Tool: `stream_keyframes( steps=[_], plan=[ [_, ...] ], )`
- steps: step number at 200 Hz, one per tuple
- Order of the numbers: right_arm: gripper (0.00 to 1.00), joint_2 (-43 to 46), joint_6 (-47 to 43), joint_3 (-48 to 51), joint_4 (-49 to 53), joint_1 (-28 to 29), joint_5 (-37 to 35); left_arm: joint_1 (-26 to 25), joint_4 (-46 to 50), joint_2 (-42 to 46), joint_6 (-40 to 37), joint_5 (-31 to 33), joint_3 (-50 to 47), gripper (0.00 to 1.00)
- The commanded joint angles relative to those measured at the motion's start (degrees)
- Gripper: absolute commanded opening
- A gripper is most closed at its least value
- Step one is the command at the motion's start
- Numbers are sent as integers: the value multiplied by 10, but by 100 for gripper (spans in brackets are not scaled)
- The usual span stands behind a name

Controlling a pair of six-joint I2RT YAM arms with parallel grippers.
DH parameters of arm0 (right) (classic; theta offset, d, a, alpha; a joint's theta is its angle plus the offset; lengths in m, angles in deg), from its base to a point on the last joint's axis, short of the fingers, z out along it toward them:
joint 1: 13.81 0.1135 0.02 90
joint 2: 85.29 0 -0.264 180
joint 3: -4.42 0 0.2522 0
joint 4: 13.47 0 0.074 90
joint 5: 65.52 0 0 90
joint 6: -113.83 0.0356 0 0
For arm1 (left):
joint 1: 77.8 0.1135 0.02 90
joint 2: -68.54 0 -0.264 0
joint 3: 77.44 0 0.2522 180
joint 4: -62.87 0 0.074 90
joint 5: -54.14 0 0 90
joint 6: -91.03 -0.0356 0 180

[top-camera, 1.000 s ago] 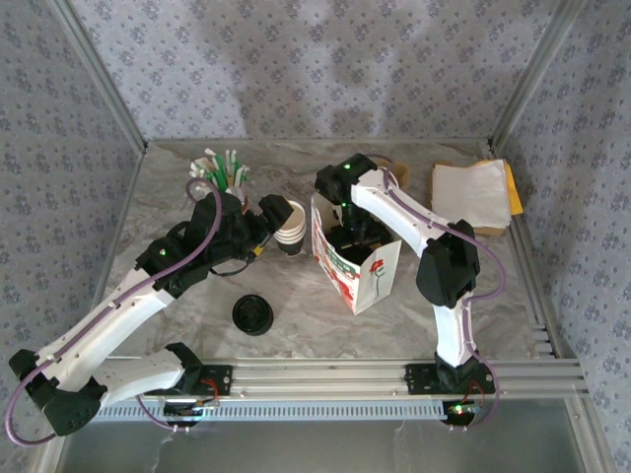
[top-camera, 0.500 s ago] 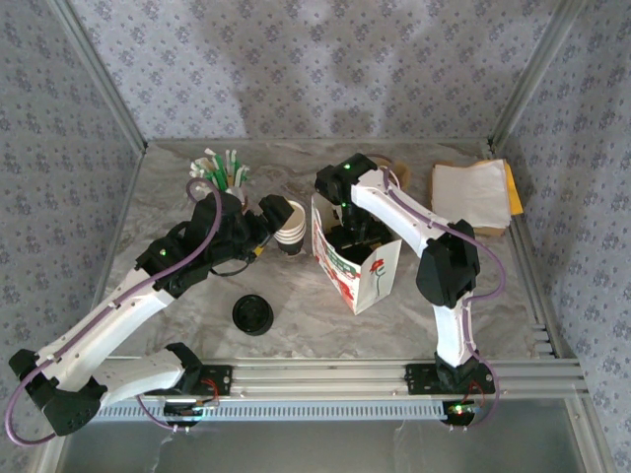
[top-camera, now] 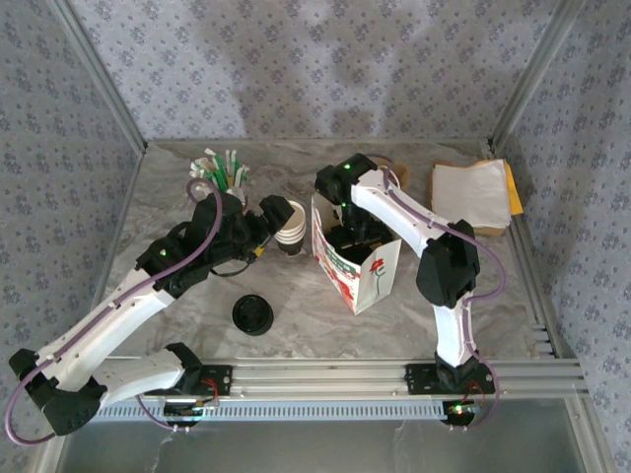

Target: Pack the takeout coffee

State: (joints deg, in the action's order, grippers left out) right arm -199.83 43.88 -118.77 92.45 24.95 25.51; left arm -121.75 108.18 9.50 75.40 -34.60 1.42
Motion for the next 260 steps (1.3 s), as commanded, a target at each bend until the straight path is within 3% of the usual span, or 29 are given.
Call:
stream_keyframes(
  steps=[1, 260],
  plan=[
    [96, 10, 2, -11, 65, 1, -12, -3, -1, -1, -12, -1, 21, 100],
    [95, 13, 4, -28, 72, 2, -18, -7, -14, -17, -16, -8, 26, 96]
  ],
)
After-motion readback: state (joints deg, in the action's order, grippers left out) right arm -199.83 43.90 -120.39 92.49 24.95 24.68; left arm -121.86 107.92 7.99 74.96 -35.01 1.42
